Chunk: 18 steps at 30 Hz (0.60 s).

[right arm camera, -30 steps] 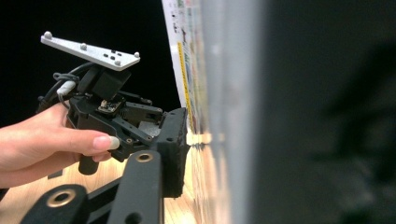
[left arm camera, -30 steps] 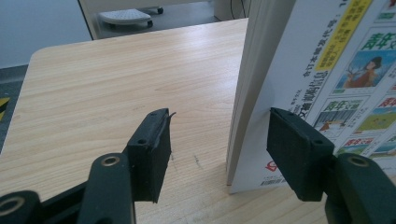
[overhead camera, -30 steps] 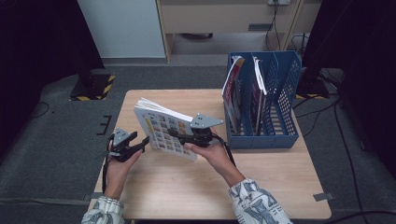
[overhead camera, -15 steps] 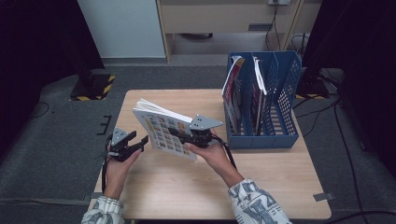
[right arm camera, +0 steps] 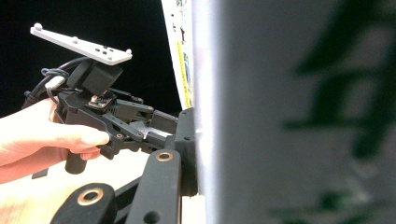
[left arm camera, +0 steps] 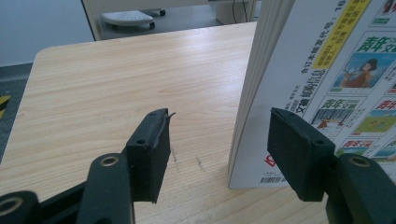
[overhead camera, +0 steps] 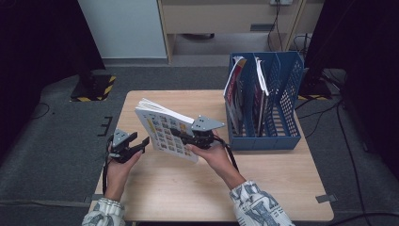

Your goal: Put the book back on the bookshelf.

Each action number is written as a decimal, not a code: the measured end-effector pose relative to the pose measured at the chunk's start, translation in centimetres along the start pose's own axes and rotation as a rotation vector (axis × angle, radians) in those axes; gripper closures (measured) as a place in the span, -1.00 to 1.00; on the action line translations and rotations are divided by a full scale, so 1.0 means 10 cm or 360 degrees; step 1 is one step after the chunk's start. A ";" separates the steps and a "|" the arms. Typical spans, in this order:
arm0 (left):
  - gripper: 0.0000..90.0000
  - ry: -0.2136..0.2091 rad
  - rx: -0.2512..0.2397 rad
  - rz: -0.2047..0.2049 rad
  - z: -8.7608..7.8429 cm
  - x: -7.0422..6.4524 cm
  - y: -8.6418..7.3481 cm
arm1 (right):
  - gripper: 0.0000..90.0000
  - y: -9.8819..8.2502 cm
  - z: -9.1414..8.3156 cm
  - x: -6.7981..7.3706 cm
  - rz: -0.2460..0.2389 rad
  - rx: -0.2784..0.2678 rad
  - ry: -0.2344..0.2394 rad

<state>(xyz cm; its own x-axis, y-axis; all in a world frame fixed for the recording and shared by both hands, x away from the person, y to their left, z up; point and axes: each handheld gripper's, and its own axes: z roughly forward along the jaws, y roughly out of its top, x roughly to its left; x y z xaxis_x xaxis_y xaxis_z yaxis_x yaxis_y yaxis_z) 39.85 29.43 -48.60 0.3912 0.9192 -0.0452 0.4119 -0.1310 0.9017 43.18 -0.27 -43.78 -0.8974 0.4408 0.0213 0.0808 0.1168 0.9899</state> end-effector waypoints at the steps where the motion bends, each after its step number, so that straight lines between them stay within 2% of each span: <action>1: -0.13 0.0001 0.0003 0.0003 0.00 0.00 0.00 | 0.62 0.00 0.00 0.00 -0.0005 -0.0003 -0.0001; 12: -0.13 0.0005 -0.0005 0.0003 -0.01 0.02 0.00 | 0.64 0.00 0.00 0.03 -0.0023 0.0000 -0.0047; 18: -0.12 0.0011 -0.0024 -0.0010 -0.03 0.03 0.02 | 0.65 0.03 -0.02 0.04 0.0035 0.0002 -0.0062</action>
<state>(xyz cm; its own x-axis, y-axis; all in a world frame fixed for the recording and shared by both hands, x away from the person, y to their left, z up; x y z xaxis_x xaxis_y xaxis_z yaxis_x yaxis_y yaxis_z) 39.81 29.84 -48.35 0.3828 0.9226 -0.0480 0.4020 -0.1196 0.9078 42.76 -0.22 -43.46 -0.8778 0.4777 0.0373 0.1008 0.1079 0.9890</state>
